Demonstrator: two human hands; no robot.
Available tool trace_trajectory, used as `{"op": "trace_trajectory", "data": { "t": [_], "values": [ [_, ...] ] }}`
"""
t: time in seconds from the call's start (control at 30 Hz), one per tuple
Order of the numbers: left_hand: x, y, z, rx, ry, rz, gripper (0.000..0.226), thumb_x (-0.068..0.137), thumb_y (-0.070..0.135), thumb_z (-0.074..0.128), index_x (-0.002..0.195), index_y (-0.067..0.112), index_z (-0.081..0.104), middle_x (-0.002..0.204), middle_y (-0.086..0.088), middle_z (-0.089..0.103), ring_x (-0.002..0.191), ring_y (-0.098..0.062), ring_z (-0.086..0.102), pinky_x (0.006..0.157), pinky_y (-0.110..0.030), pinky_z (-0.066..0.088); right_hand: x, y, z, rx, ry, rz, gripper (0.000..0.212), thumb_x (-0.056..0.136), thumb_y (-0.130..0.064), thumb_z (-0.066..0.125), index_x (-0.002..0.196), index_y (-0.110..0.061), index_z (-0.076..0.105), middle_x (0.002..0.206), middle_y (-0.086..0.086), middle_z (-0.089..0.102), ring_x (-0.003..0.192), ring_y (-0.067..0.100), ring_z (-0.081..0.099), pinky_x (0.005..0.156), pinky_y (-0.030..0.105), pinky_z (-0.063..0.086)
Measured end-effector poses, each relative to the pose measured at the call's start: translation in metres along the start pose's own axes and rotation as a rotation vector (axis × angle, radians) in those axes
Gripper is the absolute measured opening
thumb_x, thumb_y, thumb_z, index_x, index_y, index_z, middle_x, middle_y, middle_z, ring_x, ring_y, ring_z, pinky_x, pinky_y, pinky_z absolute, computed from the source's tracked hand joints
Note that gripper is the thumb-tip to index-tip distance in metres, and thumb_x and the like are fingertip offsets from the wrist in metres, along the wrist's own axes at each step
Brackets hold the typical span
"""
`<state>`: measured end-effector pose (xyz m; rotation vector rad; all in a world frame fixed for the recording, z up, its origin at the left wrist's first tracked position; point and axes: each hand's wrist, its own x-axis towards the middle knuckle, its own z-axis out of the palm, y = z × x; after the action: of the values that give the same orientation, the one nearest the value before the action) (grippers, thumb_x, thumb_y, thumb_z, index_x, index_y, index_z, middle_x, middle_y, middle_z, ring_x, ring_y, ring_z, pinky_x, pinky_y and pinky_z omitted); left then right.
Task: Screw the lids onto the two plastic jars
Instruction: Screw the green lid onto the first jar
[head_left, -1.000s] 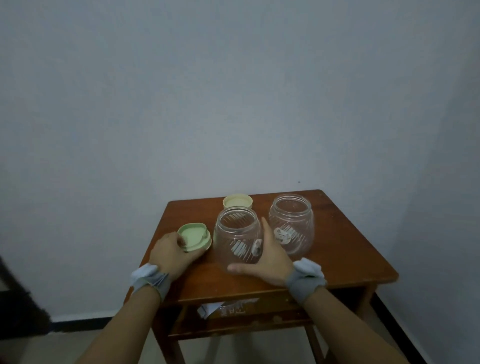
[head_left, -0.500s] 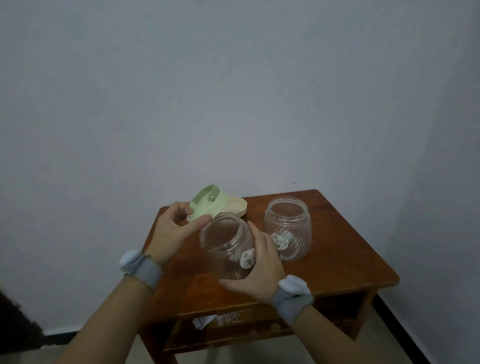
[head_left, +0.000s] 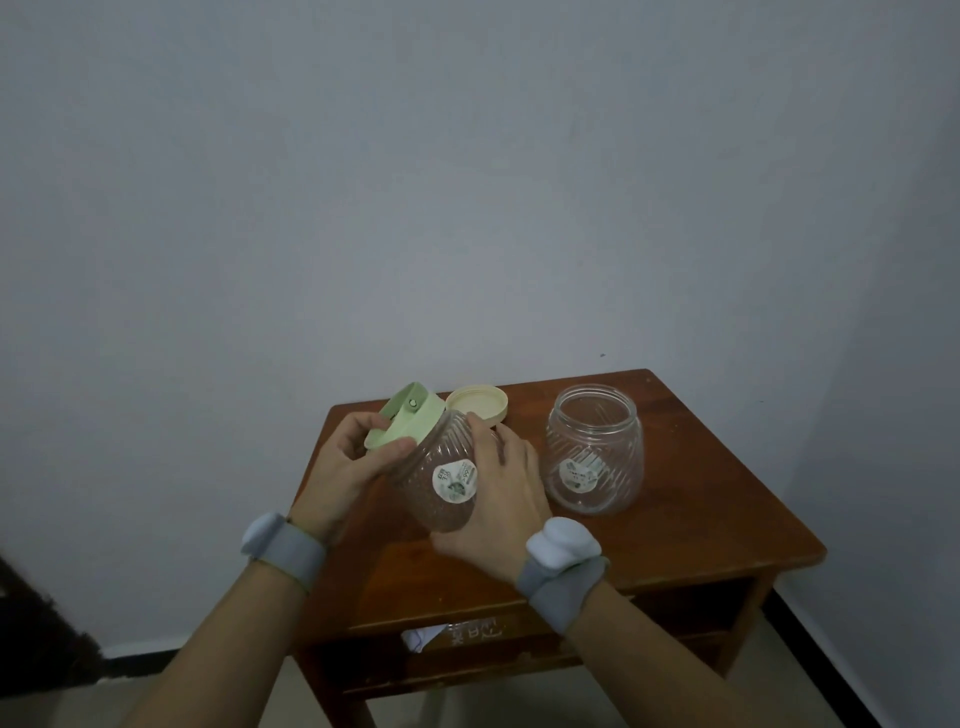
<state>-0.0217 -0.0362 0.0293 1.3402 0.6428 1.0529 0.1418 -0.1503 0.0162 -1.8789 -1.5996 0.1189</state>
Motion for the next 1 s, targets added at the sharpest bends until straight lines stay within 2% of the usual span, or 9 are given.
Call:
{"op": "trace_trajectory", "data": {
  "t": [0.13, 0.27, 0.37, 0.5, 0.6, 0.67, 0.73, 0.87, 1.0],
  "values": [
    [0.000, -0.007, -0.008, 0.061, -0.008, 0.004, 0.077, 0.043, 0.049, 0.103, 0.105, 0.019, 0.070, 0.128, -0.015, 0.066, 0.115, -0.032, 0.062, 0.097, -0.050, 0.053, 0.000, -0.004, 0.000, -0.030, -0.007, 0.010, 0.128, 0.059, -0.052, 0.084, 0.162, -0.031, 0.010, 0.154, 0.010, 0.031, 0.143, 0.034, 0.029, 0.113, 0.049, 0.040],
    [0.001, -0.011, -0.010, 0.050, -0.049, -0.005, 0.074, 0.049, 0.047, 0.100, 0.113, 0.021, 0.073, 0.129, -0.017, 0.064, 0.117, -0.032, 0.060, 0.102, -0.053, 0.049, 0.003, -0.003, -0.001, -0.040, -0.014, 0.009, 0.130, 0.059, -0.053, 0.085, 0.162, -0.030, 0.009, 0.153, 0.009, 0.031, 0.142, 0.033, 0.030, 0.112, 0.048, 0.040],
    [0.001, -0.008, -0.006, 0.036, -0.075, -0.034, 0.058, 0.058, 0.035, 0.090, 0.109, 0.017, 0.068, 0.129, -0.015, 0.064, 0.112, -0.029, 0.059, 0.093, -0.047, 0.050, 0.004, -0.002, 0.000, -0.054, -0.022, 0.017, 0.131, 0.059, -0.056, 0.085, 0.162, -0.030, 0.006, 0.154, 0.009, 0.030, 0.142, 0.032, 0.029, 0.114, 0.047, 0.039],
    [0.002, 0.000, 0.011, 0.061, -0.020, -0.057, 0.065, 0.052, 0.060, 0.090, 0.095, 0.020, 0.064, 0.103, 0.000, 0.073, 0.087, -0.014, 0.067, 0.075, -0.031, 0.055, 0.004, -0.001, -0.001, -0.052, -0.023, 0.012, 0.131, 0.058, -0.056, 0.085, 0.161, -0.030, 0.007, 0.153, 0.008, 0.031, 0.141, 0.032, 0.031, 0.114, 0.048, 0.039],
    [0.005, 0.003, 0.017, 0.073, 0.036, -0.062, 0.053, 0.063, 0.050, 0.086, 0.094, 0.017, 0.059, 0.090, 0.001, 0.071, 0.071, -0.008, 0.068, 0.060, -0.023, 0.056, 0.003, 0.000, 0.001, -0.056, -0.008, -0.011, 0.129, 0.058, -0.055, 0.083, 0.160, -0.031, 0.009, 0.152, 0.009, 0.033, 0.140, 0.033, 0.033, 0.113, 0.048, 0.040],
    [0.006, 0.003, 0.015, 0.055, 0.051, -0.068, 0.050, 0.064, 0.042, 0.087, 0.096, 0.016, 0.060, 0.088, -0.001, 0.073, 0.071, -0.012, 0.067, 0.062, -0.026, 0.055, 0.003, 0.000, 0.001, -0.051, -0.019, -0.016, 0.129, 0.058, -0.055, 0.084, 0.160, -0.030, 0.009, 0.152, 0.009, 0.033, 0.141, 0.033, 0.032, 0.113, 0.049, 0.039],
    [0.006, 0.004, 0.011, 0.046, 0.049, -0.080, 0.055, 0.059, 0.044, 0.089, 0.098, 0.016, 0.063, 0.089, -0.001, 0.075, 0.073, -0.015, 0.068, 0.067, -0.032, 0.054, 0.004, 0.001, -0.001, -0.044, -0.043, -0.021, 0.129, 0.060, -0.054, 0.084, 0.161, -0.030, 0.008, 0.154, 0.009, 0.031, 0.143, 0.034, 0.030, 0.115, 0.049, 0.038],
    [0.005, 0.005, 0.010, 0.058, 0.005, -0.105, 0.058, 0.055, 0.046, 0.087, 0.102, 0.018, 0.068, 0.085, 0.003, 0.078, 0.071, -0.010, 0.072, 0.065, -0.027, 0.057, 0.005, 0.002, -0.004, -0.027, -0.050, -0.040, 0.128, 0.060, -0.052, 0.086, 0.161, -0.029, 0.011, 0.153, 0.009, 0.033, 0.142, 0.033, 0.030, 0.115, 0.048, 0.037],
    [0.004, 0.005, 0.009, 0.063, -0.010, -0.097, 0.058, 0.057, 0.047, 0.086, 0.105, 0.020, 0.069, 0.093, 0.002, 0.078, 0.081, -0.014, 0.071, 0.074, -0.032, 0.056, 0.005, 0.003, -0.003, -0.021, -0.048, -0.054, 0.128, 0.060, -0.052, 0.086, 0.162, -0.029, 0.012, 0.153, 0.010, 0.033, 0.142, 0.033, 0.031, 0.115, 0.048, 0.038]
  ]
}}
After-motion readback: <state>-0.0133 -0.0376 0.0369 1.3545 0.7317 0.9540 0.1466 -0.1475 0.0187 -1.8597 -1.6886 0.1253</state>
